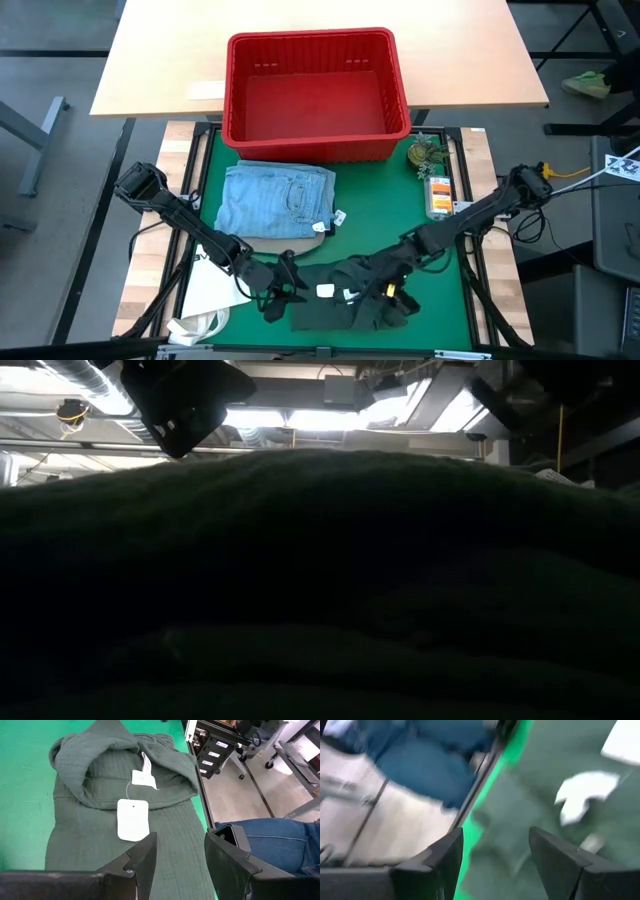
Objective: Fold Laundry from Bin
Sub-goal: Fold the green polo shirt
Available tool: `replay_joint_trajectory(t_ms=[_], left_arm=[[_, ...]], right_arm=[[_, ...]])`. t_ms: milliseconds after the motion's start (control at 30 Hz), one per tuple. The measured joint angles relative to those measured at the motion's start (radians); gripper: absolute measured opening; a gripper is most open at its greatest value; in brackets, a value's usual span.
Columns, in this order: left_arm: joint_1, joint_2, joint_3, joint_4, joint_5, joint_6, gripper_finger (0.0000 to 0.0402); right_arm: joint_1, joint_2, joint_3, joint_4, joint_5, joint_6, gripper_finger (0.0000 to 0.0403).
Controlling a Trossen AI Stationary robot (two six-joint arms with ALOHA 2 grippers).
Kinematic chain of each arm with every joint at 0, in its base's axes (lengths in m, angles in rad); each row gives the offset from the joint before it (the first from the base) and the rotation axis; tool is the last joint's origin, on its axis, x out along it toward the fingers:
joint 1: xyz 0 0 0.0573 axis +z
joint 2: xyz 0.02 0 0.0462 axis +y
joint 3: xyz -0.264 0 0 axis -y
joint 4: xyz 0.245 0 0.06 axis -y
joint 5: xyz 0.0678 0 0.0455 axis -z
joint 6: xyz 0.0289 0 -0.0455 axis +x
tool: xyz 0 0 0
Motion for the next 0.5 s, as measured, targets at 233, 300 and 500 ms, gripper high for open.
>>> replay_joint_trajectory(t_ms=[233, 300, 500], left_arm=[[0.0, 0.001, 0.0, -0.003, -0.028, 0.0, 0.0159], [0.0, 0.001, 0.0, -0.003, -0.028, 0.0, 0.0159], [0.0, 0.001, 0.0, -0.002, -0.028, 0.0, 0.0159]], right_arm=[[0.013, 0.0, 0.0, 0.276, 0.331, -0.081, 0.0227], [0.013, 0.022, 0.0, 0.309, 0.399, -0.135, 0.0227], [0.006, 0.092, 0.0, 0.348, 0.452, -0.194, 0.0227]])
